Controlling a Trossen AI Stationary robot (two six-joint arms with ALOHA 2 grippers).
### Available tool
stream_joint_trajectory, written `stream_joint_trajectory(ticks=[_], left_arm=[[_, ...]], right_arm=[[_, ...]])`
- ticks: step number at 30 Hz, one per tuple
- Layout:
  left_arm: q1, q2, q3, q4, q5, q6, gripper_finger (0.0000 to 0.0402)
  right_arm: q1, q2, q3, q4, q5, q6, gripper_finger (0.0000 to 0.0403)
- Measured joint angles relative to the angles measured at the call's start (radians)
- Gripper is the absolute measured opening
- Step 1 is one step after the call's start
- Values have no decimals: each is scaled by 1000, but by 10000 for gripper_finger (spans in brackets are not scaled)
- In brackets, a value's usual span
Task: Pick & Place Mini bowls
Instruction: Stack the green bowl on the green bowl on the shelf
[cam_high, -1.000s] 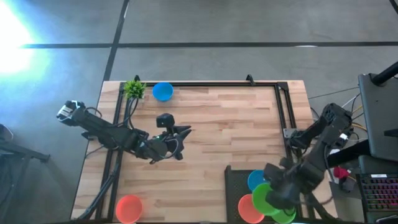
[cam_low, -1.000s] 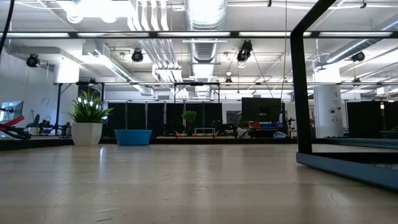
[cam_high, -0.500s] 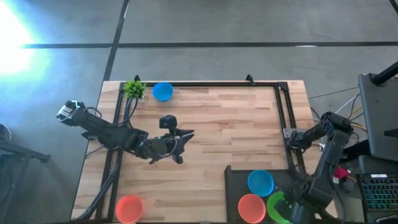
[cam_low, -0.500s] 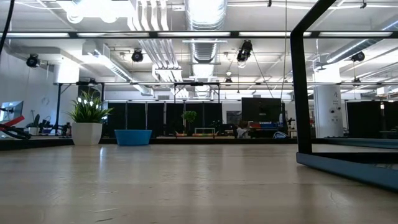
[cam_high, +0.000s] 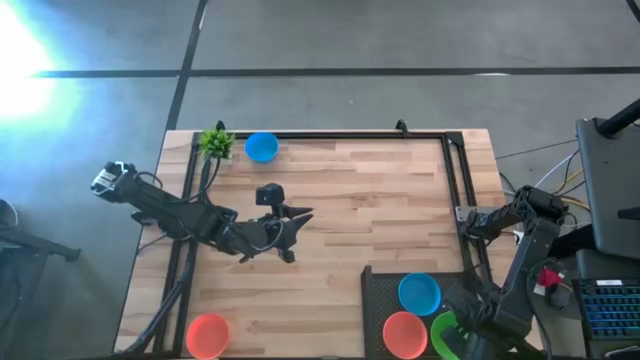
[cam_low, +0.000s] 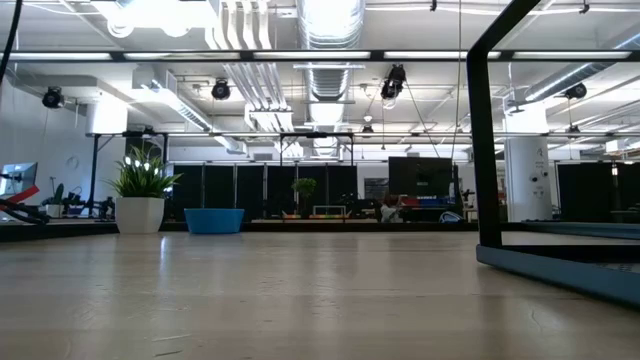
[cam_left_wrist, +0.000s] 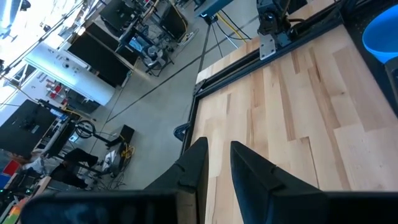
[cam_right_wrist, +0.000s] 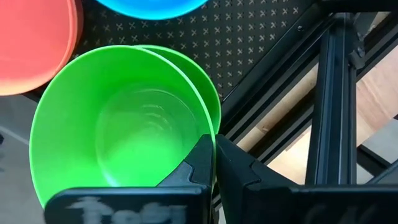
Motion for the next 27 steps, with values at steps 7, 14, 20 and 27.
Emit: stream_joint_trajectory(ticks=[7, 14, 20, 27], left_arm=[[0, 0, 0, 0, 0, 1, 71], [0, 0, 0, -1, -1, 17, 71], [0, 0, 0, -1, -1, 18, 71], [0, 0, 0, -2, -1, 25, 71]], right_arm=[[0, 0, 0, -1, 4, -8, 8], [0, 0, 0, -3, 4, -8, 9], [0, 0, -3, -6, 4, -7, 9], [0, 0, -10, -6, 5, -8, 9]])
